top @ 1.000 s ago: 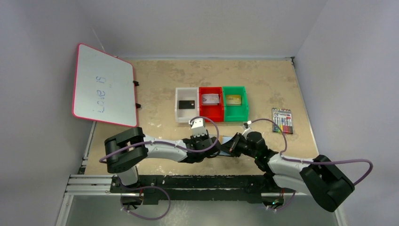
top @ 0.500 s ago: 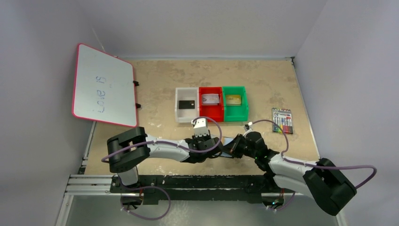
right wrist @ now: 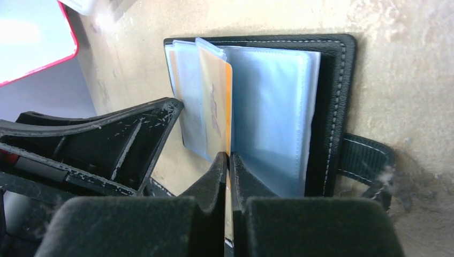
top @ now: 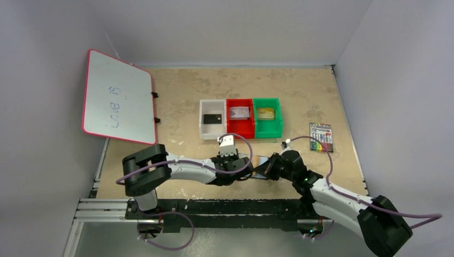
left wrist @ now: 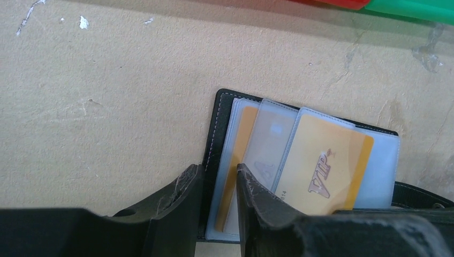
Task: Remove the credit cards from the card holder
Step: Remove the credit card from the card holder.
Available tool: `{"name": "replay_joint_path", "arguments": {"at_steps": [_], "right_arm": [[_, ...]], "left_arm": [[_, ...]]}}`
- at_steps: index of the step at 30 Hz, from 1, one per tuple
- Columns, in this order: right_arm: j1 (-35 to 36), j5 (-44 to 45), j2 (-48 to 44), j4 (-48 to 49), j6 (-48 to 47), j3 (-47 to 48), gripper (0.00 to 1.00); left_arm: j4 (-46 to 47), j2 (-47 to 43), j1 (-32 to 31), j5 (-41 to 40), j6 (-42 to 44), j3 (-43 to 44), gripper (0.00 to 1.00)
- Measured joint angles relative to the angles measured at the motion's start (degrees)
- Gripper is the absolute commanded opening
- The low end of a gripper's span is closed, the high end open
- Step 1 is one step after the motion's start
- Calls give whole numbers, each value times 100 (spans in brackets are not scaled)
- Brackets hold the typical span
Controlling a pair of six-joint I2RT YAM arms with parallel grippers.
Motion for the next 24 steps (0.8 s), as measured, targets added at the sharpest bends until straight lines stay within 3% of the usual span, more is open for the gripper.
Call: {"name": "replay_joint_path", "arguments": {"at_steps": [5,12,17,24], "right_arm": [[-2,-365,280,299,-516,155,0],[-2,-1471,2133,1408,-1399,748,0],[-2,-2063,3010,2343,-1628,927,0],[-2,-2343,3528,2785,-1652,975,0]], "left_arm": [[-251,-107,0,0,2,4,32],[-870,-990,0,-236,-155,-177,45],[-1217,-1884,4,-516,-365,-420,45],[-535,-2291,79,-208,-129,-1088,43]]}}
